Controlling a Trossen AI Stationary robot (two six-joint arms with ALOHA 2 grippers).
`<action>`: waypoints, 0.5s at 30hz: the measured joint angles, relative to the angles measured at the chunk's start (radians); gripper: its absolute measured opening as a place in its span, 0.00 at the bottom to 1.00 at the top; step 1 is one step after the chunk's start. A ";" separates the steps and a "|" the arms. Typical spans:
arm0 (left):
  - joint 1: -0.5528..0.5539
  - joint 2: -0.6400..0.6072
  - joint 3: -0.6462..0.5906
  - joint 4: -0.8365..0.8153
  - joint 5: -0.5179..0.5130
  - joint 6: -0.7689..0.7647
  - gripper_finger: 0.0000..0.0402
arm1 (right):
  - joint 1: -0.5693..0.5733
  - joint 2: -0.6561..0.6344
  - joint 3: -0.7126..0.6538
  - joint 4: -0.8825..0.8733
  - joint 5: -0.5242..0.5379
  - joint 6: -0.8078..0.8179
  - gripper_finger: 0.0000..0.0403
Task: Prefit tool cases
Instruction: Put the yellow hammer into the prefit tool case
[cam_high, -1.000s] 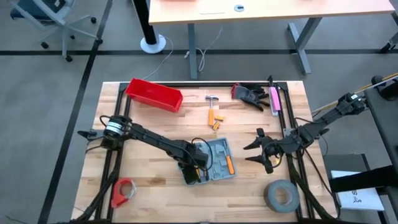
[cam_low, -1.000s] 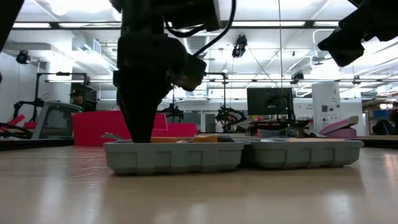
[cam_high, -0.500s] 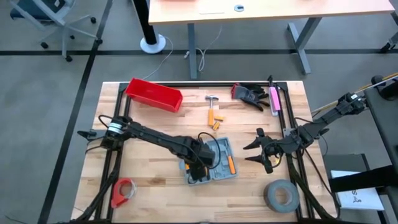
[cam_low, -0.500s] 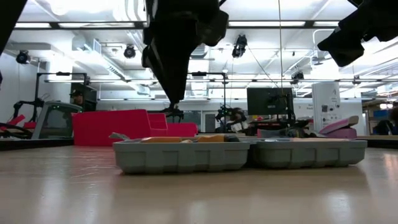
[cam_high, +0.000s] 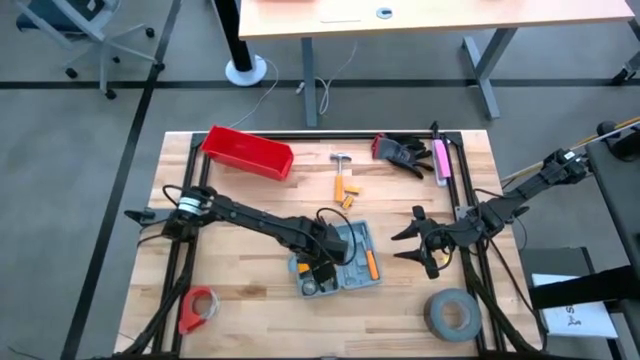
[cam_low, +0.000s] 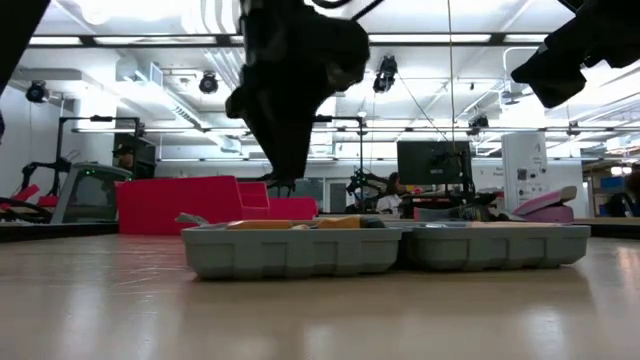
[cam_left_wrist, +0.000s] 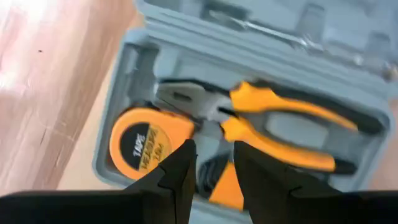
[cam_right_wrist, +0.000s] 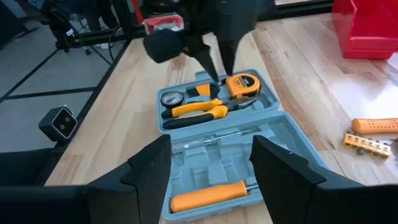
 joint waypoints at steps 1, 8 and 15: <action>0.008 0.001 0.000 0.006 0.000 -0.012 0.28 | 0.000 0.000 0.000 0.000 0.000 0.000 0.49; 0.069 0.002 0.000 0.117 -0.033 -0.054 0.28 | 0.000 0.000 0.000 -0.001 0.003 -0.007 0.49; 0.119 0.002 0.000 0.239 -0.040 -0.054 0.28 | 0.000 0.000 0.000 -0.049 0.026 0.012 0.49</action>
